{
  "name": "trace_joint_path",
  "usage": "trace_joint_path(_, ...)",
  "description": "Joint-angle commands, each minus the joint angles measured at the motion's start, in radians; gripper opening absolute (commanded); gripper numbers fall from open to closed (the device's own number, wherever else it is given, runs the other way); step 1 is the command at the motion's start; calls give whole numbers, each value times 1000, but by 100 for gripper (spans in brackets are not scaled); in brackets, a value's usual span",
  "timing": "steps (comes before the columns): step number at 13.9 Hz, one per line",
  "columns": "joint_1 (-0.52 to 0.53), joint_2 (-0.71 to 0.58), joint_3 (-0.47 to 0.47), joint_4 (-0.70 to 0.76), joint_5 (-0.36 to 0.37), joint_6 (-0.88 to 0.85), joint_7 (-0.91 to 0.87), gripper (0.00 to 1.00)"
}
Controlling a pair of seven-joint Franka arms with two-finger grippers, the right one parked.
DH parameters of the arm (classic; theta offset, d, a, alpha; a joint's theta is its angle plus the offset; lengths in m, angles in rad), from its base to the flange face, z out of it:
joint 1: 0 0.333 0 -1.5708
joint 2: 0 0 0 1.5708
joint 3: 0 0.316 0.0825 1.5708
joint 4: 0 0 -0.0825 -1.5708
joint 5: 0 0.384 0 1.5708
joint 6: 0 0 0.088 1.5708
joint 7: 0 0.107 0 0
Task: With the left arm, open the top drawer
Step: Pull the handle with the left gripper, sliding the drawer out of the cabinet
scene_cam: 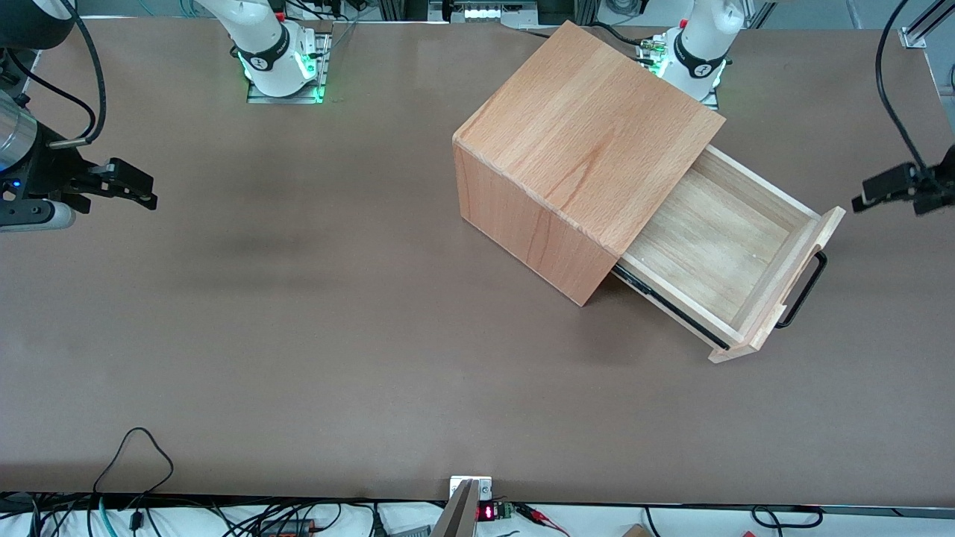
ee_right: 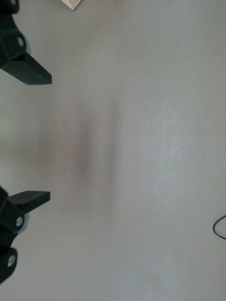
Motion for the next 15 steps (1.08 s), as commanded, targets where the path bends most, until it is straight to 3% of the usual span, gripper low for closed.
trace_joint_path(1, -7, -21, -14, -12, 54, -13, -70, 100)
trace_joint_path(3, -7, -21, -16, -12, 82, -12, -69, 100)
trace_joint_path(15, -7, -16, -19, -4, 73, -6, -69, 100)
